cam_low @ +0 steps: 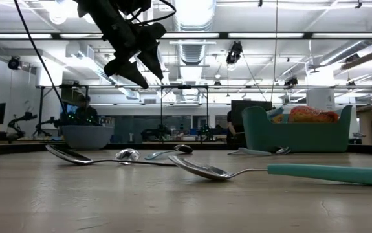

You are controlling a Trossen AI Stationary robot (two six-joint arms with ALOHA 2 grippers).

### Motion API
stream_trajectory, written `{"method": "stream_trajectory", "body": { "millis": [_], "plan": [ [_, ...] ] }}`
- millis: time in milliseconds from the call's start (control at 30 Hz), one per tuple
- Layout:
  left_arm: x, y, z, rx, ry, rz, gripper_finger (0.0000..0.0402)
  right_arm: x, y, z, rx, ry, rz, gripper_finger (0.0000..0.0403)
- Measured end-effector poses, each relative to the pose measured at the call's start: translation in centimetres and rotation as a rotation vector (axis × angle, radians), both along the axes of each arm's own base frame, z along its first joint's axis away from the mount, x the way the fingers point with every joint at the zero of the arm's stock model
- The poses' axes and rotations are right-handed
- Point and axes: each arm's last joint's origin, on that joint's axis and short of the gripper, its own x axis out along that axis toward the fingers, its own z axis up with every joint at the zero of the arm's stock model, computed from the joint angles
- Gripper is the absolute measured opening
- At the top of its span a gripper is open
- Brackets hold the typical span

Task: Pick & Place Food Item
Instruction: Put the silver spoon into the orange bin

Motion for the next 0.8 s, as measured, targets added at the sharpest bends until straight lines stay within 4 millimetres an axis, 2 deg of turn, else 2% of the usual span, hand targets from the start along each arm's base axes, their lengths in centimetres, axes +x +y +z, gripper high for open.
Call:
{"method": "stream_trajectory", "body": {
  "millis": [167,333,467,800],
  "plan": [
    [0.0,0.0,0.0,0.0,0.0,0.0,0.0279,-2.6,2.3,-0.3,0.003,-0.015,-0.085,0.002],
    [0.0,0.0,0.0,0.0,0.0,0.0,0.0279,-4.3,4.5,-1.8,-0.016,0.025,-0.141,0.002],
    [0.0,0.0,0.0,0.0,0.0,0.0,0.0279,-4.7,5.8,-3.5,-0.071,0.056,-0.151,0.002],
    [0.0,0.0,0.0,0.0,0.0,0.0,0.0279,-3.9,7.7,-7.8,-0.188,0.17,-0.178,0.002]
  ]
}}
